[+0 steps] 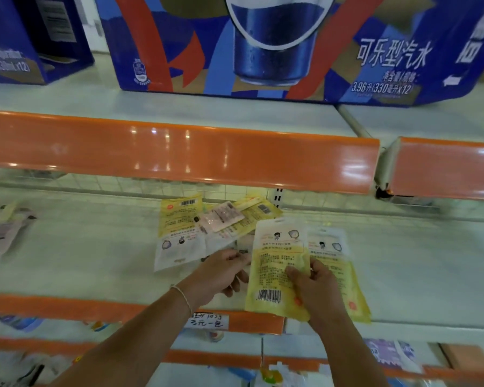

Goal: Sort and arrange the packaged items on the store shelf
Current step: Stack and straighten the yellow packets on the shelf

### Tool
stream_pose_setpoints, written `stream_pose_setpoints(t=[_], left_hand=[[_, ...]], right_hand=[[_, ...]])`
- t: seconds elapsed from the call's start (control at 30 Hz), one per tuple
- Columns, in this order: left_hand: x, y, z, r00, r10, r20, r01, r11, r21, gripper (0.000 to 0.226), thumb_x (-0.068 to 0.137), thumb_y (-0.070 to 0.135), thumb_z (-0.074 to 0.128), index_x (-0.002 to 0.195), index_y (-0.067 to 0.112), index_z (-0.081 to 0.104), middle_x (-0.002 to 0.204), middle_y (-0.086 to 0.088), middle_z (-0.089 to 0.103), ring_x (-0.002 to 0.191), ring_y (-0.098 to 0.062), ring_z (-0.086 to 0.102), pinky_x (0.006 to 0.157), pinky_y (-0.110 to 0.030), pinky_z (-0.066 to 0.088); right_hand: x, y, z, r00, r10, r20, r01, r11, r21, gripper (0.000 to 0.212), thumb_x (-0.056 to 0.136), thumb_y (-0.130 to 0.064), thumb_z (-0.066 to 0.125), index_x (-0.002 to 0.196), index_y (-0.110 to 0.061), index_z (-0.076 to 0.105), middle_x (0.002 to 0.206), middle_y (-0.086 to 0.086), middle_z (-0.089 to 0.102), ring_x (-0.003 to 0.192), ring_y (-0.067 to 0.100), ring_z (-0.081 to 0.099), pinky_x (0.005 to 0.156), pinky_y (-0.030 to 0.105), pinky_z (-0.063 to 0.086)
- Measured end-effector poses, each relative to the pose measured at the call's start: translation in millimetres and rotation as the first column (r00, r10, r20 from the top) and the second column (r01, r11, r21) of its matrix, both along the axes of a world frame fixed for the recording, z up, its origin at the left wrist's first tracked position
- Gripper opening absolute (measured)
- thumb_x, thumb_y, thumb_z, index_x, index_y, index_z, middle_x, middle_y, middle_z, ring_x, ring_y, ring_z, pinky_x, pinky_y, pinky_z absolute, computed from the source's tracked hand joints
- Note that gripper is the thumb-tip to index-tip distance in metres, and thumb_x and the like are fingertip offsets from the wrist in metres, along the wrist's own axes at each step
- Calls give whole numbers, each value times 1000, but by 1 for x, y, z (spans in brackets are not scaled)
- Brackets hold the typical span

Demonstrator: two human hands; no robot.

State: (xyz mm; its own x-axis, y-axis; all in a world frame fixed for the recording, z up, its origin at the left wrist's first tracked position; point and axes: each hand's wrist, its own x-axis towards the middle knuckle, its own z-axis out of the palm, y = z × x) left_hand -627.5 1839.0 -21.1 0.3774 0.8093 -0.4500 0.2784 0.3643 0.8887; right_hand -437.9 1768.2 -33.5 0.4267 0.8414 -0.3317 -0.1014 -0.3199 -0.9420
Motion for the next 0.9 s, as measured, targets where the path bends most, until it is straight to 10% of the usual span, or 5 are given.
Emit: stream_pose_setpoints(t=[0.13,0.3,0.6,0.77,0.9], left_hand=[[20,-3,2,996,-61,-59,65,996,61,22,100,28,51,105,11,63,76,-5,67,56,-15,54,50,-28,44],[38,-8,2,986,-126,-112,136,987,88,22,99,27,52,106,9,63,78,-5,67,55,-14,55,52,-28,45],[40,-12,-2,969,-168,-182,199,965,168,20,98,28,52,100,11,62,83,-6,68,57,-13,54,53,-26,47],[31,-6,-4,984,-118,-130,135,982,131,19,98,28,52,105,13,63,84,-7,68,57,-14,56,53,-28,47],[20,1,-1,993,-52,-109,65,991,119,18,99,26,52,107,14,62,83,-7,67,57,-14,54,53,-29,46]], right_hand=[[33,-2,-1,993,-105,53,106,994,-21,18,87,-8,70,103,-17,69,91,9,77,82,34,74,72,61,58],[67,-1,4,976,-155,154,164,985,-49,19,89,-6,67,107,-13,67,87,10,72,65,25,66,48,31,52],[92,-2,1,889,-125,441,202,970,-133,31,90,-18,65,120,-14,65,95,0,73,59,20,69,60,34,58],[91,-4,-1,731,-87,677,265,950,-164,51,87,-31,64,136,-15,55,134,12,59,116,34,58,99,43,48],[70,4,5,711,-79,699,202,975,-95,41,85,-29,64,125,-20,62,126,11,63,109,36,59,96,48,49]])
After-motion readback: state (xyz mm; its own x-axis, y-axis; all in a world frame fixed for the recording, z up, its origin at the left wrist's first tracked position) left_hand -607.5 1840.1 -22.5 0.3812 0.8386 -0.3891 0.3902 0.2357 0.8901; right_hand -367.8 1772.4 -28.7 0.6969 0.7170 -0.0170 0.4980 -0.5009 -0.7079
